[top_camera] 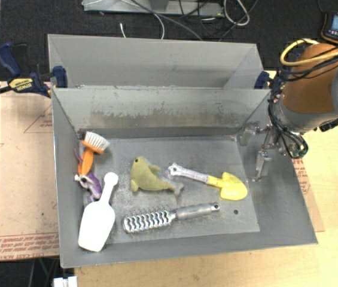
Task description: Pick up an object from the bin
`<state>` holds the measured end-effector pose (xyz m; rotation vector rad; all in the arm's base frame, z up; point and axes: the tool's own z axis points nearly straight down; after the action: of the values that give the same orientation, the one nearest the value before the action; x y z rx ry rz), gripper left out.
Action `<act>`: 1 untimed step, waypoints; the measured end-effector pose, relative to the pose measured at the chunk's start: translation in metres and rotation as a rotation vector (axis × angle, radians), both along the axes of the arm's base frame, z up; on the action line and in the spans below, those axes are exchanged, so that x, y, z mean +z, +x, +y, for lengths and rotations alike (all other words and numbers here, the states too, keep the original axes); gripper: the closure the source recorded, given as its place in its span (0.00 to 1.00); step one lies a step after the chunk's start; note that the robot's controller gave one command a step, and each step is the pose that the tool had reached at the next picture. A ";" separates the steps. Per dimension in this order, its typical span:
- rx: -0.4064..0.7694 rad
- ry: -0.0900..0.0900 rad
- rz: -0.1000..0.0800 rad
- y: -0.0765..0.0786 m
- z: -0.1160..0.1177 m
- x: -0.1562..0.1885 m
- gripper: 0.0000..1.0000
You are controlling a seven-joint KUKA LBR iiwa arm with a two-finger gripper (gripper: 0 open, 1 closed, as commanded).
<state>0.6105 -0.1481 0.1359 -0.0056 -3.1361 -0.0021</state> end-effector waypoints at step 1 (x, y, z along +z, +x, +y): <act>0.004 -0.001 -0.007 0.002 0.001 0.005 0.00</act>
Offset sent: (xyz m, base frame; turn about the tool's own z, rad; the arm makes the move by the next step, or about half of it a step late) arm -0.0275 0.0381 -0.0659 -0.0405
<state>0.6125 -0.1473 0.1407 0.0002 -3.1433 -0.0002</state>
